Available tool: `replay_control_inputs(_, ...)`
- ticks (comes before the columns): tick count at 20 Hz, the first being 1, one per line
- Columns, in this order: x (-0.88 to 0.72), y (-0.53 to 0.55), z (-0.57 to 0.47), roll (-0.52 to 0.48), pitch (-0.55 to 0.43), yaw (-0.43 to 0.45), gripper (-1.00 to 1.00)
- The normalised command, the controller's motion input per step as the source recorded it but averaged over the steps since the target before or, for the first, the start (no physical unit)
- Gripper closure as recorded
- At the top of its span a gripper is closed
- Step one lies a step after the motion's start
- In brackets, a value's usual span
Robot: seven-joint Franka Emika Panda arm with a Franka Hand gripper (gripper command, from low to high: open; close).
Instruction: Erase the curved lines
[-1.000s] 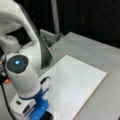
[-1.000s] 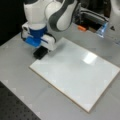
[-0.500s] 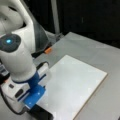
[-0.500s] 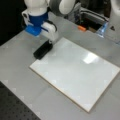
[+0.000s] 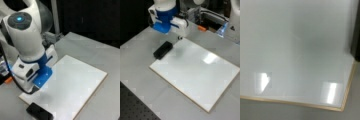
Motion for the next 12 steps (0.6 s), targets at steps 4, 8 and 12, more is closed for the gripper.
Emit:
replay_control_inputs(4, -0.22, 0.62, 0.01, -0.018, -0.035, -0.213, -1.00)
replay_control_inputs(8, -0.23, 0.47, -0.06, -0.127, -0.108, -0.211, -1.00)
replay_control_inputs(12, -0.22, 0.24, -0.09, -0.217, -0.155, -0.079, -1.00)
